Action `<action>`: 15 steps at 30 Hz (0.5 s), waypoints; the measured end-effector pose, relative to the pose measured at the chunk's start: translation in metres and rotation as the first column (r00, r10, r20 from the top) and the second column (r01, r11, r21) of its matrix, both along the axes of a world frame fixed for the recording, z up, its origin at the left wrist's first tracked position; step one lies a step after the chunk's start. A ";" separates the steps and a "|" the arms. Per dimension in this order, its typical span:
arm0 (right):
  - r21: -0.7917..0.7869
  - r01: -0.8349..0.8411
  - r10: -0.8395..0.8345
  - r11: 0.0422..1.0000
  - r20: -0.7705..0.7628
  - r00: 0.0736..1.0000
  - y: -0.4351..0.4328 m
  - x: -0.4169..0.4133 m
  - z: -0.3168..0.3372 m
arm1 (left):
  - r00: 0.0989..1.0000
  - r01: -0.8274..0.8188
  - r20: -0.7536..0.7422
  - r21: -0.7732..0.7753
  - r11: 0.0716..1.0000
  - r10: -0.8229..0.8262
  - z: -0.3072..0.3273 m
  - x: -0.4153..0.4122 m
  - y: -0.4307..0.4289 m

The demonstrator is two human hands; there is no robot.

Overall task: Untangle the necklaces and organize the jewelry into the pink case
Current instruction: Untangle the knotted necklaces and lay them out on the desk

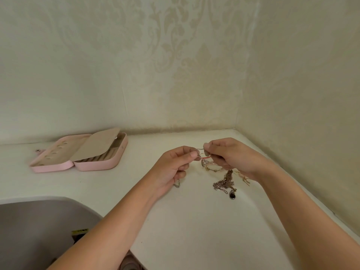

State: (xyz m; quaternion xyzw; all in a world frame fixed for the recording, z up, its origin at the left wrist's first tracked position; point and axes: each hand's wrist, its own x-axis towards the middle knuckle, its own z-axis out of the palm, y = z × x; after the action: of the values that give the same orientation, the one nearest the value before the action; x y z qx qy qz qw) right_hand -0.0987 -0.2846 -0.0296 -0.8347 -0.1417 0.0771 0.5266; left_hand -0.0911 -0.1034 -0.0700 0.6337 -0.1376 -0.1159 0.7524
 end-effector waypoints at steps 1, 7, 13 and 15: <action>0.002 -0.009 0.009 1.000 0.009 1.000 -0.001 0.000 0.001 | 1.000 -0.010 0.005 0.001 1.000 0.010 0.000 0.000 0.001; 0.085 -0.057 0.054 0.995 0.034 0.998 -0.004 0.002 0.000 | 0.999 -0.021 0.031 0.041 0.999 0.020 -0.002 0.001 0.001; 0.147 0.002 -0.007 0.989 0.031 1.000 -0.010 0.007 -0.005 | 0.998 -0.046 0.035 0.074 0.996 0.043 -0.004 0.003 0.002; 0.140 0.035 -0.040 0.990 0.033 0.999 -0.012 0.009 -0.006 | 0.999 -0.040 0.030 0.069 0.997 0.038 -0.004 0.002 0.002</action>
State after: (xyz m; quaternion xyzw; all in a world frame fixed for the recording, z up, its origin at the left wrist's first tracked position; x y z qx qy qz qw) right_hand -0.0894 -0.2962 -0.0356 -0.7995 -0.1407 0.0422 0.5824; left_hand -0.0888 -0.1014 -0.0736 0.6636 -0.1317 -0.0969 0.7300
